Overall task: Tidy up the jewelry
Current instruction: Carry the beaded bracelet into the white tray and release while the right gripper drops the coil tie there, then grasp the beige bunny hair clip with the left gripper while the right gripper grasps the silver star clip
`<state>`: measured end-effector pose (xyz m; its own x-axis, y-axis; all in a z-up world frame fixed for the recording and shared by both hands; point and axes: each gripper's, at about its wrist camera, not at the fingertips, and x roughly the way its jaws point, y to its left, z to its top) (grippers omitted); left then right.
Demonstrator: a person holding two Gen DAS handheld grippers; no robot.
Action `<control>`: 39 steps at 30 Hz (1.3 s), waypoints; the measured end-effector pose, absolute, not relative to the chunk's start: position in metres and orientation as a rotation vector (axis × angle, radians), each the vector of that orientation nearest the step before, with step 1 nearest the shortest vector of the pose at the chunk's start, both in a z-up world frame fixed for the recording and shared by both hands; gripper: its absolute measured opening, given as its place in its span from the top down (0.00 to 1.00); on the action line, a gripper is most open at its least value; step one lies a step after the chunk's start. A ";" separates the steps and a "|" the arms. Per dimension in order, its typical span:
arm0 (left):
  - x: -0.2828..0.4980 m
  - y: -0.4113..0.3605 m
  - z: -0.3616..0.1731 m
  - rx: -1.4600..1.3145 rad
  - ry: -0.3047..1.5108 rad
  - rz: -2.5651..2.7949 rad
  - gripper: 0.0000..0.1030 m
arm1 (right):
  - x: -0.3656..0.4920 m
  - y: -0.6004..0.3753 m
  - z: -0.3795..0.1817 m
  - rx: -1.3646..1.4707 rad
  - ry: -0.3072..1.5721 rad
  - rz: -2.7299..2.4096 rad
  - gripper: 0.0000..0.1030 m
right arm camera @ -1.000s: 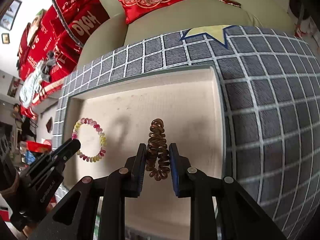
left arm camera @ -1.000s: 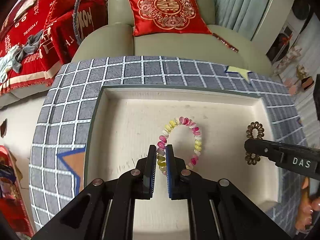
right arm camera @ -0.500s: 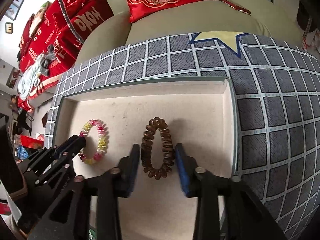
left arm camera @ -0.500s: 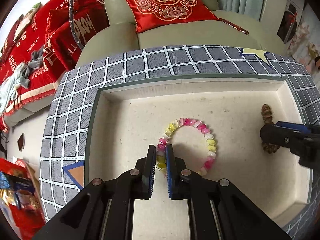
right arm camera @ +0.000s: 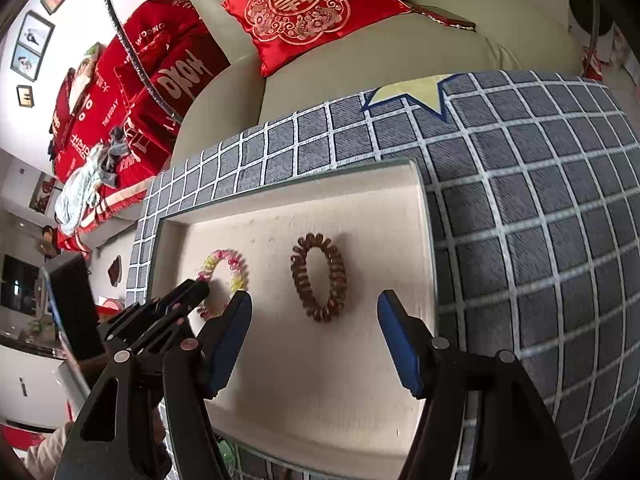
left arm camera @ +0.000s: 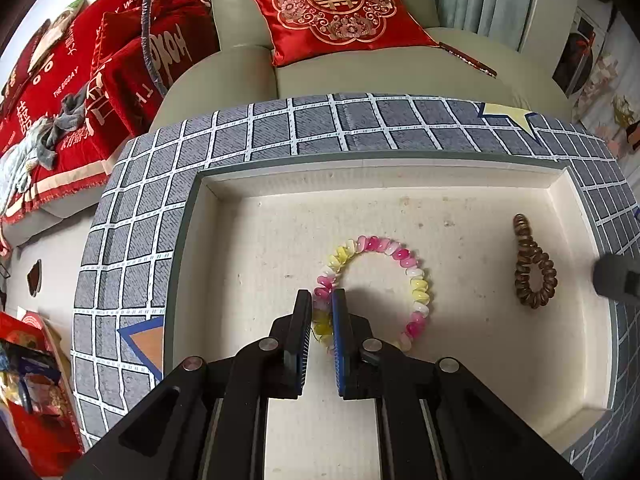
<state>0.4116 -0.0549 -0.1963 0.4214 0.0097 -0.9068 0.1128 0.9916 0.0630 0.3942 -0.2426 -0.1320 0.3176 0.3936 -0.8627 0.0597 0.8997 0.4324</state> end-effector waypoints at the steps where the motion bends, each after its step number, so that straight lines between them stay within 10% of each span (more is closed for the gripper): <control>1: 0.412 -0.055 -0.196 0.119 1.133 -0.066 0.76 | 0.391 -0.244 -0.131 0.435 1.239 0.230 0.33; 3: 0.411 -0.055 -0.194 0.110 1.129 -0.073 0.76 | 0.387 -0.245 -0.128 0.448 1.241 0.233 0.33; 6: 0.411 -0.054 -0.188 0.111 1.127 -0.053 0.00 | 0.381 -0.247 -0.126 0.454 1.245 0.235 0.28; 22: 0.349 -0.035 -0.141 0.116 1.031 -0.090 0.00 | 0.325 -0.241 -0.083 0.452 1.111 0.282 0.15; 39: 0.230 0.033 -0.179 0.001 1.208 0.037 0.00 | 0.219 -0.234 -0.128 0.452 1.374 0.162 0.14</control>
<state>0.2299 0.0330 -0.1788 0.3542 0.0298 -0.9347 -0.0282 0.9994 0.0212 0.2188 -0.2343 -0.1275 0.2001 0.3700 -0.9072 0.1492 0.9037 0.4014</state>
